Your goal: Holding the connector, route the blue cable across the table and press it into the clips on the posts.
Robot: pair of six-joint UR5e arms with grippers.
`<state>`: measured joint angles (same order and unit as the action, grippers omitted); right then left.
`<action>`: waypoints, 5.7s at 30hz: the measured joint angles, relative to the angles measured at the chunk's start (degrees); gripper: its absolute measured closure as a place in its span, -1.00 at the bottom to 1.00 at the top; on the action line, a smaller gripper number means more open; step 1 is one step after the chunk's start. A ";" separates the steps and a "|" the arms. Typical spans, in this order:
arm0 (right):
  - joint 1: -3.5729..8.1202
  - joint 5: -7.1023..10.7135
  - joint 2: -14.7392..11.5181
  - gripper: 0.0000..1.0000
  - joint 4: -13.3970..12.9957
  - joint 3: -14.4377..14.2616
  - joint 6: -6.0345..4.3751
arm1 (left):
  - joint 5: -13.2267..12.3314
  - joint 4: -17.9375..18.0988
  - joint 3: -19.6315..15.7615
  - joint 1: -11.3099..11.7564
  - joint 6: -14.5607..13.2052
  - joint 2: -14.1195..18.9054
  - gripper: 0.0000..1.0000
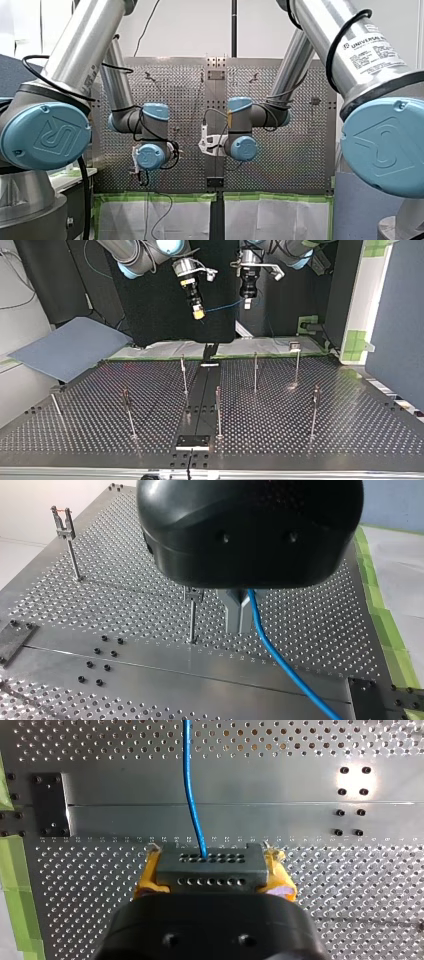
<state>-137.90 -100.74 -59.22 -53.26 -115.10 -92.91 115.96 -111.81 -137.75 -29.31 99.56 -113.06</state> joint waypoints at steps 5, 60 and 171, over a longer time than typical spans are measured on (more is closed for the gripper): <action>0.09 0.00 0.01 1.00 -0.08 0.00 0.00 | 0.01 0.06 -0.01 0.07 -0.01 0.00 1.00; 0.31 0.01 0.01 1.00 -0.19 0.00 0.00 | 0.01 -0.09 -0.02 0.18 -0.68 0.00 1.00; -0.47 7.03 -9.68 1.00 27.27 22.68 -1.38 | 3.50 -27.84 8.81 12.33 4.17 27.35 1.00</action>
<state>-138.36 -93.71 -68.90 -25.99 -92.42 -94.29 119.46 -139.65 -128.95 -16.97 103.73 -85.71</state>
